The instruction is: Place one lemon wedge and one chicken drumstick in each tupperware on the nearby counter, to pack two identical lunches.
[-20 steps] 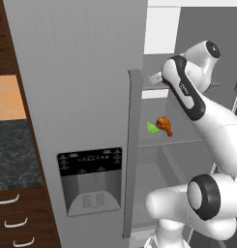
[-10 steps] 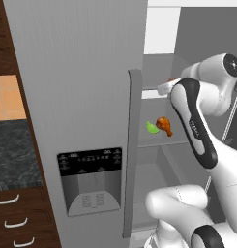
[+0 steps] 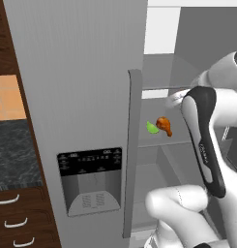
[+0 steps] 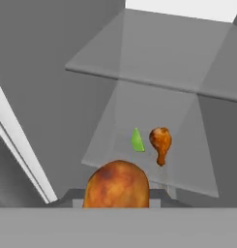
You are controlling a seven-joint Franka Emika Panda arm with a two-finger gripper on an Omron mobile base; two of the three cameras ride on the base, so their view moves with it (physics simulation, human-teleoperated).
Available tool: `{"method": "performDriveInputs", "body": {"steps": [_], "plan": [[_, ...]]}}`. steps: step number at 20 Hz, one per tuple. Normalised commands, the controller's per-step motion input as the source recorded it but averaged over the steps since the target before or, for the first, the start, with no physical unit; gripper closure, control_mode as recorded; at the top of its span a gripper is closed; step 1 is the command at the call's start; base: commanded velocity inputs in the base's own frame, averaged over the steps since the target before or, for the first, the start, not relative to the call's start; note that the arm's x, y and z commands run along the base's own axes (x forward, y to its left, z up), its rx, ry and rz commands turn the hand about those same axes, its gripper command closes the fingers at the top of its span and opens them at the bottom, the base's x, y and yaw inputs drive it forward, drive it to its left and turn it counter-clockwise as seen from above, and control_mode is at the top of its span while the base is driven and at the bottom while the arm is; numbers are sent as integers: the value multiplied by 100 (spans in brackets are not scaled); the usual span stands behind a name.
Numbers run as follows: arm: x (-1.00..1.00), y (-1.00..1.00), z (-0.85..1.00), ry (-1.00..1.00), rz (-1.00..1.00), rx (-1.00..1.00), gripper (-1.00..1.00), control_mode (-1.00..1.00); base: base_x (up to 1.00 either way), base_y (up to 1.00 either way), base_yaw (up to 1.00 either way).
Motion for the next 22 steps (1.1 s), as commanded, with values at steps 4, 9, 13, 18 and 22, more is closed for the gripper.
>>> {"method": "performDriveInputs", "body": {"steps": [4,9,13,18,22], "plan": [[-60,1,-69,3,0,0,100,-100,0,0,0],[-87,1,-43,4,0,0,100,-100,0,0,0],[0,0,0,0,0,0,100,100,-100,28,0],[0,0,0,0,0,0,100,100,-48,94,-1],[0,0,0,0,0,0,100,100,-1,100,-3]]}}
